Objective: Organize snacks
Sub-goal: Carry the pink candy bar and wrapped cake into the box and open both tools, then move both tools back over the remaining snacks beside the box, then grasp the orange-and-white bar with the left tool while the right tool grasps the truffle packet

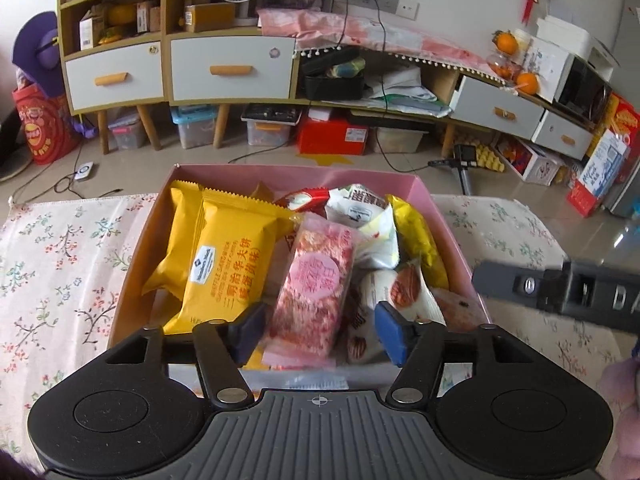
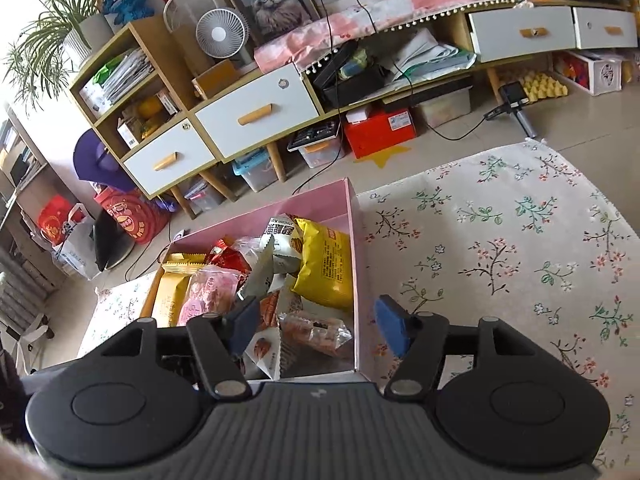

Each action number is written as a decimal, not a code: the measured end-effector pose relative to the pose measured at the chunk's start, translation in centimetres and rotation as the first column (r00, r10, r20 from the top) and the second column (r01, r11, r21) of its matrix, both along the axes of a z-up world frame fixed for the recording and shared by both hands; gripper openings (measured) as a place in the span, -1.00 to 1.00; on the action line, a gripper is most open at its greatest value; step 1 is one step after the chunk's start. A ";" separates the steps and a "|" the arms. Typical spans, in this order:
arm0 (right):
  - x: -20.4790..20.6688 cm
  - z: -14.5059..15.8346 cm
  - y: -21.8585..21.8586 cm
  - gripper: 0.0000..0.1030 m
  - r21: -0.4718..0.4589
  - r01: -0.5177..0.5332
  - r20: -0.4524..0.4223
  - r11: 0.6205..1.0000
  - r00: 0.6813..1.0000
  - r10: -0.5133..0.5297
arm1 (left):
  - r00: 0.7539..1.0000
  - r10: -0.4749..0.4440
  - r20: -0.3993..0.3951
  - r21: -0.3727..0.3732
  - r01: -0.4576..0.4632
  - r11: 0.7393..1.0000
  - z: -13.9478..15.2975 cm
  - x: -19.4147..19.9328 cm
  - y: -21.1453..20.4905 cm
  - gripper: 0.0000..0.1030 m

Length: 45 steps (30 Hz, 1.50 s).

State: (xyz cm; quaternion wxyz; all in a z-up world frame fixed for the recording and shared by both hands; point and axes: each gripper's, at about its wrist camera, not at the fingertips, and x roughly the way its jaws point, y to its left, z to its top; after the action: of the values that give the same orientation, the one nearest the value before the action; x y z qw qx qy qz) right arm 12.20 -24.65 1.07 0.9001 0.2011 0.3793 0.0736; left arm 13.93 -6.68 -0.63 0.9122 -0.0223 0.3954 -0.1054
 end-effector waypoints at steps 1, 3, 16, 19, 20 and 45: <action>-0.1 0.2 -0.1 0.29 -0.001 0.000 0.002 1.000 1.000 0.000 | 1.000 -0.004 0.002 0.006 0.004 1.000 0.1 -0.3 -0.1 0.24; -0.4 0.4 -0.3 0.35 -0.002 -0.001 0.007 1.000 1.000 0.001 | 1.000 -0.014 0.004 0.010 0.014 1.000 0.4 -0.9 -0.2 0.33; -2.5 1.6 -0.2 0.77 -0.063 -0.044 -0.022 0.997 0.999 0.042 | 1.000 -0.010 -0.019 0.038 0.010 0.999 1.4 -5.5 0.7 0.75; -3.1 1.8 -0.1 0.84 -0.100 -0.057 -0.030 0.993 0.998 0.055 | 1.000 0.008 -0.030 0.050 -0.006 0.999 1.3 -6.7 1.4 0.82; -3.2 1.7 0.0 0.85 -0.104 -0.058 -0.034 0.993 0.998 0.054 | 0.999 0.016 -0.033 0.052 -0.014 0.999 1.2 -7.0 1.7 0.85; -4.9 -2.8 3.3 0.99 -0.266 -0.149 -0.162 0.952 0.981 0.109 | 0.993 0.115 -0.013 0.042 -0.115 0.993 -3.7 -7.5 6.4 0.84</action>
State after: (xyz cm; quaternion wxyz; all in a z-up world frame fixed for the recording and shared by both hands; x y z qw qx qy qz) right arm 7.34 -21.33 -1.70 0.8826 0.0529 0.4627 0.0638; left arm 6.42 -0.24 -4.36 0.9140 -0.0268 0.4024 -0.0442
